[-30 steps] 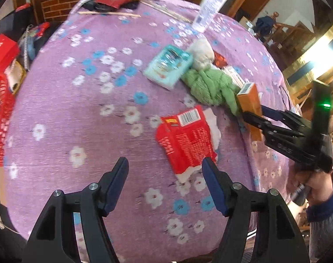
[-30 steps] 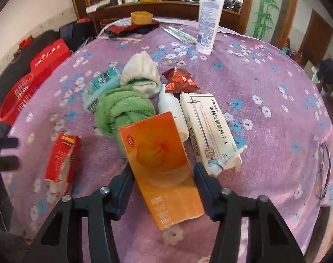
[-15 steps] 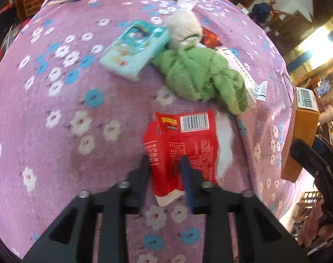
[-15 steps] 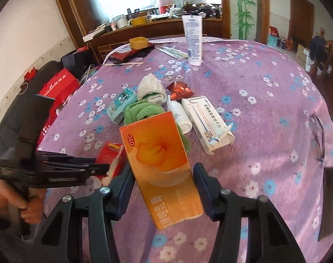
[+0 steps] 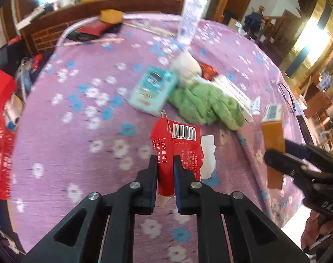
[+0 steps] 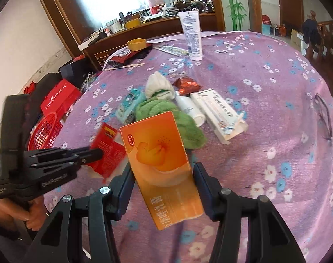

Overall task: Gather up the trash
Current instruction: 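Lift and hold the red snack box and orange box above the table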

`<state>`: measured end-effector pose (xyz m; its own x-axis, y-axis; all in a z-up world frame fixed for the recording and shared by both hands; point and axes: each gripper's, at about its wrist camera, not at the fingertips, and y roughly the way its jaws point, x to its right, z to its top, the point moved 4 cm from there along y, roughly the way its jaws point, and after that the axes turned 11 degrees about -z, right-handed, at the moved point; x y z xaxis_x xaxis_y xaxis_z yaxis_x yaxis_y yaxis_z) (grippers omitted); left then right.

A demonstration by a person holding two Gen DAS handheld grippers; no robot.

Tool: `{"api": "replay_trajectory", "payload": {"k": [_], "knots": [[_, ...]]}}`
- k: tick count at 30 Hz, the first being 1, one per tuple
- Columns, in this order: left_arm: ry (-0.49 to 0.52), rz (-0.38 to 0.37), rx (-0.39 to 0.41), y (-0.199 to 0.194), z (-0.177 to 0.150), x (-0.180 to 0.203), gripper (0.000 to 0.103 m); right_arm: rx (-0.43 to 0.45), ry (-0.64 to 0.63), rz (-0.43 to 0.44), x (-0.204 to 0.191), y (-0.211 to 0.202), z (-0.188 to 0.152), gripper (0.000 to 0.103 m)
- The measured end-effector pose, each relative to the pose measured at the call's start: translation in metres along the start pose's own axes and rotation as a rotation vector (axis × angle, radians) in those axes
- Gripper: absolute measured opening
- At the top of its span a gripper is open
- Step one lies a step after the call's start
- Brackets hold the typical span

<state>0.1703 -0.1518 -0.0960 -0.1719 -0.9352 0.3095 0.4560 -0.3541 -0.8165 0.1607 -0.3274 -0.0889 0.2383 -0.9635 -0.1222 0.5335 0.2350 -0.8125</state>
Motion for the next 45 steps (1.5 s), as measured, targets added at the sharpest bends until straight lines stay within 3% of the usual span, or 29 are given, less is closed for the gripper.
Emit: {"api": "replay_trajectory", "payload": {"k": [5,9,22,45], "knots": [[0.038,0.116,0.102,-0.036,-0.003,-0.015,0.013,-0.006,-0.008,0.016,-0.029,0.005,-0.004,0.058],[0.073,0.181,0.139,-0.051,-0.008,-0.022,0.013,-0.006,-0.028,0.033,-0.051,0.008,-0.007,0.058],[0.027,0.243,0.15,-0.074,-0.025,-0.054,0.013,-0.039,-0.086,0.092,-0.097,0.021,-0.009,0.058],[0.054,0.32,0.196,-0.093,-0.025,-0.068,0.013,-0.031,-0.113,0.124,-0.119,0.027,0.002,0.058]]}}
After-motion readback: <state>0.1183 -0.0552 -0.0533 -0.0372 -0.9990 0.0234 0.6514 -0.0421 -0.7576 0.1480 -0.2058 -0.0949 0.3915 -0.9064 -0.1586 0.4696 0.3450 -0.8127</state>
